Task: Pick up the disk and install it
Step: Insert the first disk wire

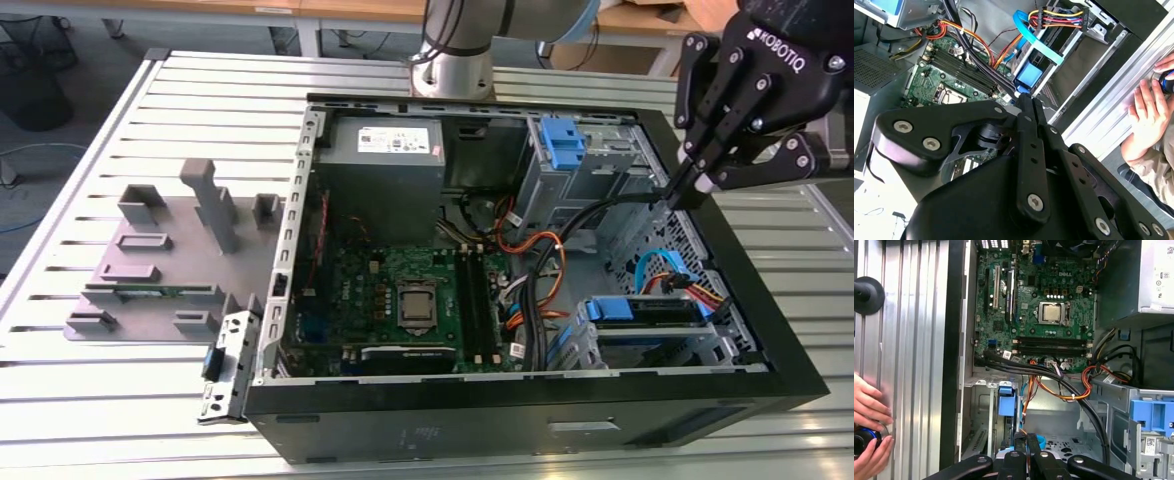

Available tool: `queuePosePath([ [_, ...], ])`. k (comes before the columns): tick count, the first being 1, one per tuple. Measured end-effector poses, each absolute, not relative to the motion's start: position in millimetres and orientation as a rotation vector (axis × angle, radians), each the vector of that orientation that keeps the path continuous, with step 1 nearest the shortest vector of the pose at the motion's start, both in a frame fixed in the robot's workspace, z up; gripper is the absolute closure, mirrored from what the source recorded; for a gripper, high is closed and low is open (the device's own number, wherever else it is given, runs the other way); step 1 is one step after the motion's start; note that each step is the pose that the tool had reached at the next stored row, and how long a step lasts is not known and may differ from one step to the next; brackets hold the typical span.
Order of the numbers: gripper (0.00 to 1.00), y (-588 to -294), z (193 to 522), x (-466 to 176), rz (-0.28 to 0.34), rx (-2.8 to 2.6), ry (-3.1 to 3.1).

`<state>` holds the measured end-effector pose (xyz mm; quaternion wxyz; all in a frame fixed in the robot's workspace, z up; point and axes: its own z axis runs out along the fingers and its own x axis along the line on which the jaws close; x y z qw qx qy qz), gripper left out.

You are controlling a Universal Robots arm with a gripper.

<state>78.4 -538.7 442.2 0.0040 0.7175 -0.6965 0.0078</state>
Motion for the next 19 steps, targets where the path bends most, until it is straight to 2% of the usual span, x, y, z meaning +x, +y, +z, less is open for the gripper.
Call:
queuePosePath([
  [19, 0.84, -538.7, 433.9, 79.0, 0.026, 2.248, -2.182],
])
